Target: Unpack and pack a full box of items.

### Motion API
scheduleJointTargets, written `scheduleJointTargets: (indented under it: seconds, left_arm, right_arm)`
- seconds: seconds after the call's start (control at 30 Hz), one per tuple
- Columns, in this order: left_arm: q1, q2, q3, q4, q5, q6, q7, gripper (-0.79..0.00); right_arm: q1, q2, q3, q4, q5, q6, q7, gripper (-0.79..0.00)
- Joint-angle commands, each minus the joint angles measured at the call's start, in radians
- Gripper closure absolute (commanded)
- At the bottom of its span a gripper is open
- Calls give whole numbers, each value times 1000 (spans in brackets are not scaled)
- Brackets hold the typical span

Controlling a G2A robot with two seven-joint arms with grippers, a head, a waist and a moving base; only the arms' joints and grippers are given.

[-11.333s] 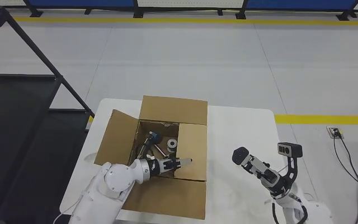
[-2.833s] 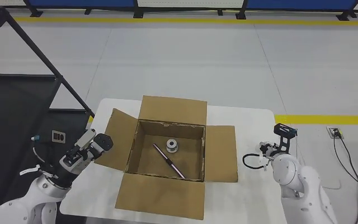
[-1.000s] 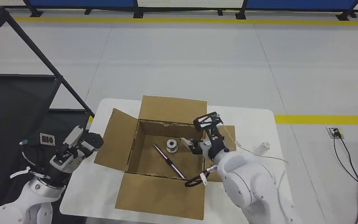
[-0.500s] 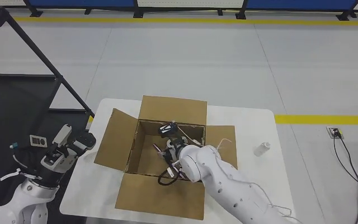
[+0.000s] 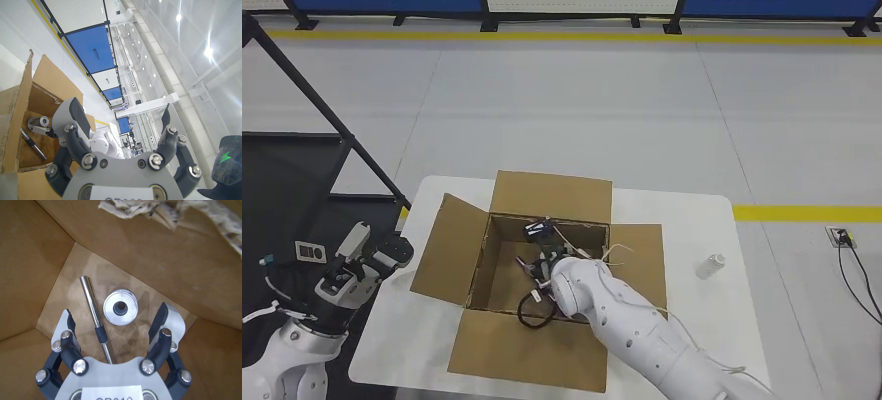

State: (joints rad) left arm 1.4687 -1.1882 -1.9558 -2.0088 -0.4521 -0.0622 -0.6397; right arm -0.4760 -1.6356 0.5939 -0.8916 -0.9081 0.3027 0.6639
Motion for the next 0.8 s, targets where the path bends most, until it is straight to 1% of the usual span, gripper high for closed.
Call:
scheduleJointTargets:
  seconds: [0.0, 0.03, 0.07, 0.1, 0.13, 0.27, 0.4, 0.47, 0.57, 0.67, 0.77]
  left_arm:
    - [0, 0, 0, 0, 0, 0, 0, -785]
    - [0, 0, 0, 0, 0, 0, 0, -785]
    - [0, 0, 0, 0, 0, 0, 0, -785]
    - [0, 0, 0, 0, 0, 0, 0, -785]
    - [0, 0, 0, 0, 0, 0, 0, -785]
    - [0, 0, 0, 0, 0, 0, 0, -785]
    - [0, 0, 0, 0, 0, 0, 0, -785]
    - [0, 0, 0, 0, 0, 0, 0, -785]
    - [0, 0, 0, 0, 0, 0, 0, -785]
    - [0, 0, 0, 0, 0, 0, 0, -785]
    - [0, 0, 0, 0, 0, 0, 0, -785]
  right_arm:
    - [9, -13, -5, 33, 6, 0, -9, -646]
    - [14, -20, -6, 46, 9, -1, -13, -622]
    - [17, -25, -7, 59, 12, -3, -17, -576]
    - [21, -31, -8, 70, 14, -5, -21, -474]
    - [24, -36, -8, 81, 16, -5, -25, -413]
    - [36, -54, -11, 118, 1, 19, -35, -326]
    - [42, -65, -5, 133, -4, 18, -36, -142]
    - [40, -67, 2, 126, -4, 18, -32, -108]
    - [33, -65, 17, 89, -5, -3, -8, 0]
    - [16, -55, 28, 19, -34, -10, 40, 0]
    - [-20, -36, 47, -90, -79, -9, 93, 0]
